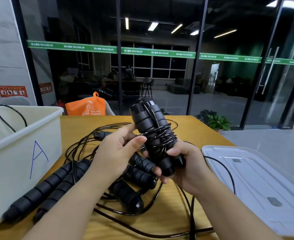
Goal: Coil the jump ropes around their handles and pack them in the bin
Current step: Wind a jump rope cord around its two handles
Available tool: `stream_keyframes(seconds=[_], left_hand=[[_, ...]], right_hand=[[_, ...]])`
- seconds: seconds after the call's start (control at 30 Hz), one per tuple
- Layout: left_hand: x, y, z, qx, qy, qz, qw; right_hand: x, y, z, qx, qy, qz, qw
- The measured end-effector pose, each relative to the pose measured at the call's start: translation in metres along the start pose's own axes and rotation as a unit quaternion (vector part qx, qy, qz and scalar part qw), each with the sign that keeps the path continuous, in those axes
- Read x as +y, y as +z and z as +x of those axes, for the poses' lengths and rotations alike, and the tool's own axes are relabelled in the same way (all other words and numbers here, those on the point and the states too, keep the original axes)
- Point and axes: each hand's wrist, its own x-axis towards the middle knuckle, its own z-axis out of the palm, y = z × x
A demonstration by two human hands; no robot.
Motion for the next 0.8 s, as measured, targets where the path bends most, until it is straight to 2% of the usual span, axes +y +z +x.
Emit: stream_keyframes(seconds=[0.23, 0.37, 0.47, 0.57, 0.67, 0.8], left_hand=[[-0.007, 0.005, -0.004, -0.078, -0.030, -0.228, 0.970], [-0.001, 0.004, -0.008, -0.136, -0.051, -0.266, 0.953], [-0.006, 0.005, -0.008, -0.162, -0.088, -0.283, 0.941], [-0.009, 0.009, -0.007, -0.124, -0.112, -0.281, 0.945], [-0.009, 0.010, -0.003, -0.057, -0.107, -0.250, 0.960], [-0.013, 0.011, -0.001, 0.003, -0.094, -0.185, 0.978]], right_hand=[[0.007, 0.001, 0.000, -0.174, 0.083, 0.147, 0.970], [0.015, 0.000, 0.006, -0.247, 0.123, 0.225, 0.934], [0.016, -0.009, 0.008, -0.264, 0.131, 0.206, 0.933], [0.013, -0.010, 0.006, -0.200, 0.146, 0.162, 0.955], [0.011, -0.004, 0.000, -0.039, 0.106, 0.055, 0.992], [0.003, 0.008, 0.005, 0.089, 0.033, -0.096, 0.991]])
